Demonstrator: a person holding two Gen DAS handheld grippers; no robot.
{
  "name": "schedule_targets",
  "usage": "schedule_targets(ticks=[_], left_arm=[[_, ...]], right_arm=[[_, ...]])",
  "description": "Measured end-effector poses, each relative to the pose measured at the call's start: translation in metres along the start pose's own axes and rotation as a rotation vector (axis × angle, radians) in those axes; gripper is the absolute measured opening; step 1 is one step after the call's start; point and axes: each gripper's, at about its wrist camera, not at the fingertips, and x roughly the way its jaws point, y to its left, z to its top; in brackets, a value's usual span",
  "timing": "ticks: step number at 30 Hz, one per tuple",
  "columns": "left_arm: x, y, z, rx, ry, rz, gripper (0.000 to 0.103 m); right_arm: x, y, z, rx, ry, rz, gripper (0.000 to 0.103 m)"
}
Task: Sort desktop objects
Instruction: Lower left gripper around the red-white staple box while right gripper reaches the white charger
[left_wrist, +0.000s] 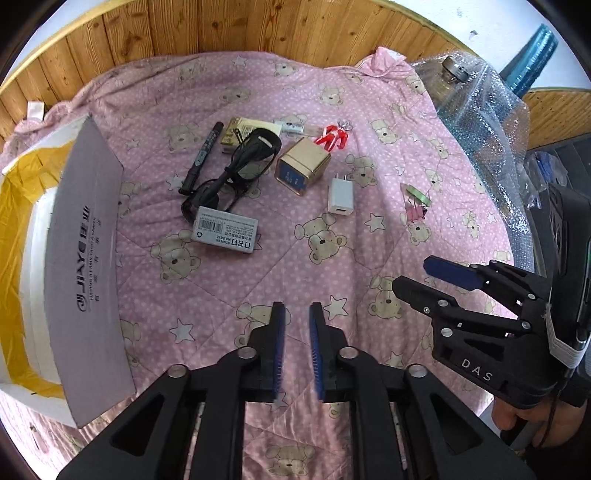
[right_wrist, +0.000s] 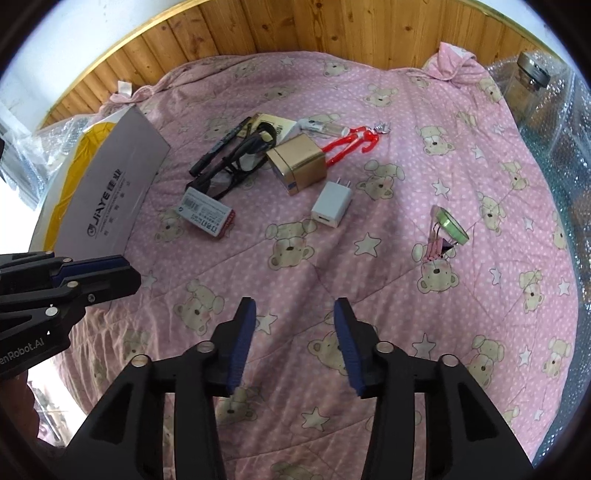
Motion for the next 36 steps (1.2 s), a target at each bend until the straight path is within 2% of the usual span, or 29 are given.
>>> schedule_targets(ticks=[2, 4, 9, 13, 20, 28, 31, 33, 36], left_arm=[[0.004, 0.003, 0.003, -0.012, 0.005, 0.003, 0.038], [0.008, 0.007, 0.006, -0.024, 0.006, 0.007, 0.044], [0.024, 0.02, 0.018, -0.05, 0.016, 0.022, 0.045], [0.039, 0.042, 0.029, -0.107, 0.004, 0.04, 0.054], [0.064, 0.081, 0.047, -0.197, 0.01, -0.009, 0.054], [0.09, 0.073, 0.06, -0.165, 0.049, -0.052, 0.054], [0.104, 0.076, 0.065, -0.195, 0.067, -0.051, 0.055], [0.109, 0.079, 0.067, -0.227, 0.073, -0.06, 0.061], [0.118, 0.084, 0.07, -0.271, 0.092, -0.074, 0.063]], right_arm=[[0.006, -0.004, 0.002, 0.013, 0.012, 0.004, 0.049], [0.012, -0.007, 0.004, 0.024, 0.021, 0.008, 0.049], [0.023, -0.015, 0.014, 0.065, 0.023, 0.026, 0.052], [0.032, -0.02, 0.028, 0.091, 0.024, 0.035, 0.054], [0.057, -0.025, 0.051, 0.112, 0.043, 0.049, 0.055], [0.087, -0.033, 0.071, 0.154, 0.043, 0.064, 0.055], [0.101, -0.031, 0.077, 0.15, 0.049, 0.061, 0.055], [0.107, -0.03, 0.079, 0.143, 0.043, 0.04, 0.058], [0.107, -0.028, 0.082, 0.127, -0.003, 0.023, 0.055]])
